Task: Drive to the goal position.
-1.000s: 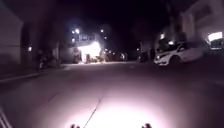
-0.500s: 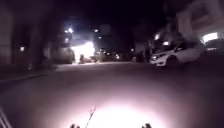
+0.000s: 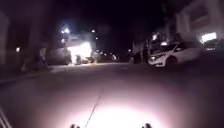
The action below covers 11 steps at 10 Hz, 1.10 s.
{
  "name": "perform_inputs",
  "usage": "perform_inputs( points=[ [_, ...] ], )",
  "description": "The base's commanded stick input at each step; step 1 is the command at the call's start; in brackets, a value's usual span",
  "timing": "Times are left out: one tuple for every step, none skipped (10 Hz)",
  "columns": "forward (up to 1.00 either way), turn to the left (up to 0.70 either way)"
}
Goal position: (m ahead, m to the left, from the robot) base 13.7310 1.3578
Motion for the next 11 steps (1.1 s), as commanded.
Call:
perform_inputs(
  points=[
    [0.70,0.00],
    [0.70,0.00],
    [0.70,0.00],
    [0.70,0.00],
    [0.70,0.00],
    [0.70,0.00],
    [0.70,0.00],
    [0.70,0.00],
    [0.70,0.00],
    [0.70,0.00],
    [0.70,0.00]
  ],
)
